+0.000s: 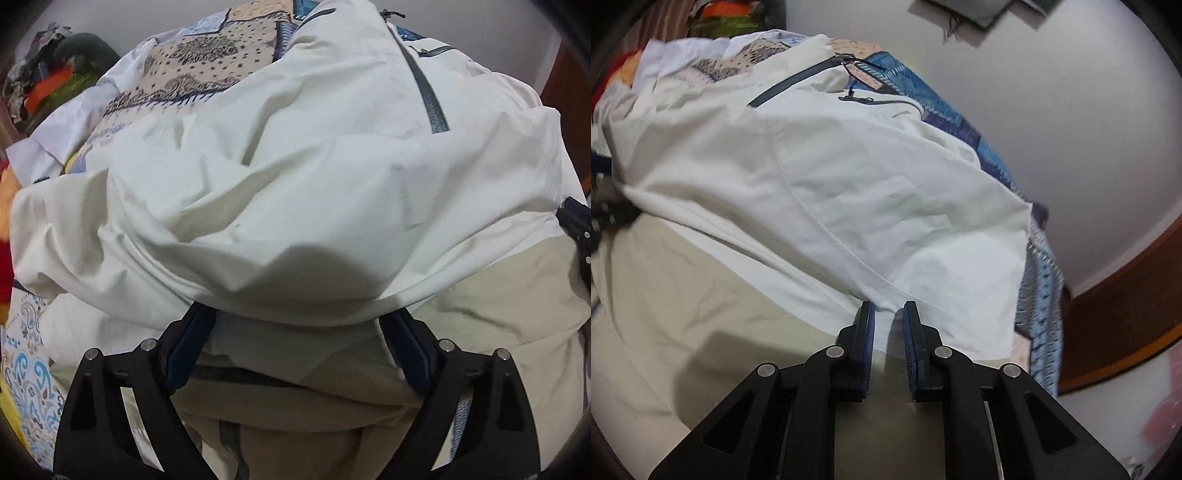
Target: Fold large clothes
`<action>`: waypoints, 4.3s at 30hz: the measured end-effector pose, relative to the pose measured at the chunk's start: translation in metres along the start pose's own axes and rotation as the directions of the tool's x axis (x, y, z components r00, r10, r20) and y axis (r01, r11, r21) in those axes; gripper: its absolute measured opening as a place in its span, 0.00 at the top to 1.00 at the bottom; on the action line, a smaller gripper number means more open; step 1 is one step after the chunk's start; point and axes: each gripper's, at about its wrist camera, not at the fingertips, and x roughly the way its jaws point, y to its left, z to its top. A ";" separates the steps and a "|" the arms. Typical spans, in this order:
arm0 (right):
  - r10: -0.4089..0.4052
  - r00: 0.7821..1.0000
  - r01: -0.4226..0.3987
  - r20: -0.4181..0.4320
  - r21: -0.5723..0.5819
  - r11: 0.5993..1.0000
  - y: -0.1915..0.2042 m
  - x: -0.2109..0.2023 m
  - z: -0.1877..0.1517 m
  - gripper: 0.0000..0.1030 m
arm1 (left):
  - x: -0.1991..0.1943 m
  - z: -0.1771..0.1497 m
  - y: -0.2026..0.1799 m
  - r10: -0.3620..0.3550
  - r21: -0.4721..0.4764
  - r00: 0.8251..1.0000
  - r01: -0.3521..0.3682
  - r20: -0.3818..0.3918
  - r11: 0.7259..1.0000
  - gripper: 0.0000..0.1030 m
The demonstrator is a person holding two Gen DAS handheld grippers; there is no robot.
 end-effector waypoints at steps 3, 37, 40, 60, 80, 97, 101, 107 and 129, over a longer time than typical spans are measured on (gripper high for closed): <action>0.011 1.000 -0.011 -0.004 0.015 1.000 -0.003 0.002 0.001 0.90 | -0.001 -0.004 -0.003 0.028 0.023 1.000 -0.028 0.005 0.999 0.10; 0.178 0.971 -0.155 -0.162 0.147 0.977 0.014 -0.180 -0.184 0.88 | -0.190 -0.234 0.119 0.179 0.028 0.984 -0.179 -0.021 0.983 0.12; 0.201 0.963 -0.165 -0.182 0.192 0.967 0.001 -0.175 -0.188 0.88 | -0.180 -0.259 0.129 0.151 -0.005 0.987 -0.152 -0.058 0.988 0.12; 0.582 0.809 -0.428 -0.082 0.595 0.680 -0.055 -0.229 -0.213 0.16 | -0.138 -0.323 0.127 -0.048 -0.156 0.984 0.021 -0.169 0.988 0.54; 0.688 0.717 -0.635 0.107 0.506 0.583 -0.002 -0.277 -0.202 0.92 | -0.256 -0.215 0.064 -0.144 -0.092 0.975 0.161 0.171 0.983 0.83; 0.447 0.851 -0.524 0.277 0.524 0.672 -0.112 -0.221 -0.066 0.94 | -0.296 -0.040 0.069 -0.118 -0.062 0.881 0.164 0.458 0.984 0.83; 0.403 0.893 -0.450 0.201 0.441 0.777 -0.103 -0.223 -0.080 0.94 | -0.277 -0.053 0.059 -0.132 -0.025 0.896 0.158 0.424 0.987 0.83; 0.382 0.922 -0.372 0.060 0.403 0.836 -0.087 -0.230 -0.123 0.94 | -0.263 -0.085 0.046 -0.104 0.014 0.918 0.107 0.384 0.994 0.83; 0.261 0.941 -0.229 -0.218 0.160 0.960 0.002 -0.204 -0.214 0.94 | -0.250 -0.184 0.087 0.009 -0.061 0.957 0.010 0.288 0.998 0.83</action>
